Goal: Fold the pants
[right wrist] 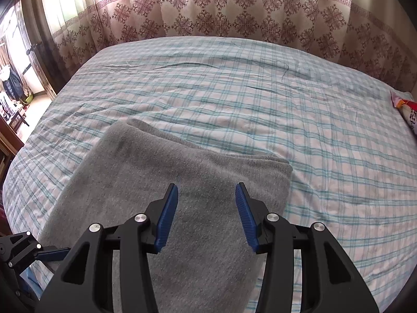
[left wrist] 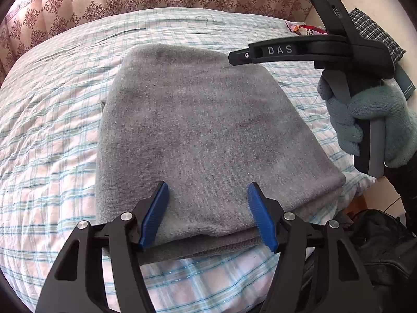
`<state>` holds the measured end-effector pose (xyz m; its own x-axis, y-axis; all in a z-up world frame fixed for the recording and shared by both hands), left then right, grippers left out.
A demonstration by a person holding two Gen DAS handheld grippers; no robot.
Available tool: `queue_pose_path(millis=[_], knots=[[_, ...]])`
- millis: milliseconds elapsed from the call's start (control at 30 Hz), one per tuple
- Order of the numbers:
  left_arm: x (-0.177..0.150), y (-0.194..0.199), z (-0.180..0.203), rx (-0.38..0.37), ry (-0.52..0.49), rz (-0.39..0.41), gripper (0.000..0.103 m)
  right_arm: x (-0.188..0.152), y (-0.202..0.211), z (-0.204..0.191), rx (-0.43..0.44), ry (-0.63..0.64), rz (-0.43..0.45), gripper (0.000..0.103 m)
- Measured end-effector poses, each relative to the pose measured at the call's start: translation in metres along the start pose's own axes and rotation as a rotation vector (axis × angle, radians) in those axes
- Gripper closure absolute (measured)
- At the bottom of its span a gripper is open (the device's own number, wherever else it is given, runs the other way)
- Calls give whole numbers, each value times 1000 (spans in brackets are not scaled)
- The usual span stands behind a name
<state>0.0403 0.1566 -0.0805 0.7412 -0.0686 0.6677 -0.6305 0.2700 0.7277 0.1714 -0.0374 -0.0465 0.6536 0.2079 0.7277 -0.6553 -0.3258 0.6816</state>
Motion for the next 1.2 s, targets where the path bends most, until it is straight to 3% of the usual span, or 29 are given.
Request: queue_pose_path(millis=[133,267,433,533,667,767,1000,1200], knots=[[5,5,1,0,8,7,37,-8,4,4,-1,-9,-5,48],[15,13,-3,22,20,24,20,-15,9,13,-10,-35,-11,48],[29,22,-20,56,50,58,16,-25,17,32,-16,-98,-14,47],[40,23,-33,88,61,69,13,-31,23,44,-22,-145,-12,38],[50,17,-52,95,90,68,8,-38,31,59,-30,-192,-6,37],[58,7,-67,100,121,56,7,-45,34,69,-30,-236,-12,29],[64,-26,-103,54,217,-2,7,-64,32,85,28,-343,-46,29],[62,-55,-120,-38,286,-52,7,-73,22,95,75,-439,-79,29]])
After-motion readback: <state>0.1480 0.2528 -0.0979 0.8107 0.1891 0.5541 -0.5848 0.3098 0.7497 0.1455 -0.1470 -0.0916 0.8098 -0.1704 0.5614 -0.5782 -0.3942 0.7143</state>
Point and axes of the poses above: each gripper's, at about its wrist camera, not at the fingertips, and y roughly against the way its jaws point, z to its right, x to its top, the point moved 2 cm from there along -y, roughly the way its jaws point, and after that the axes turned 13 degrees about z, right-handed, at the moved point
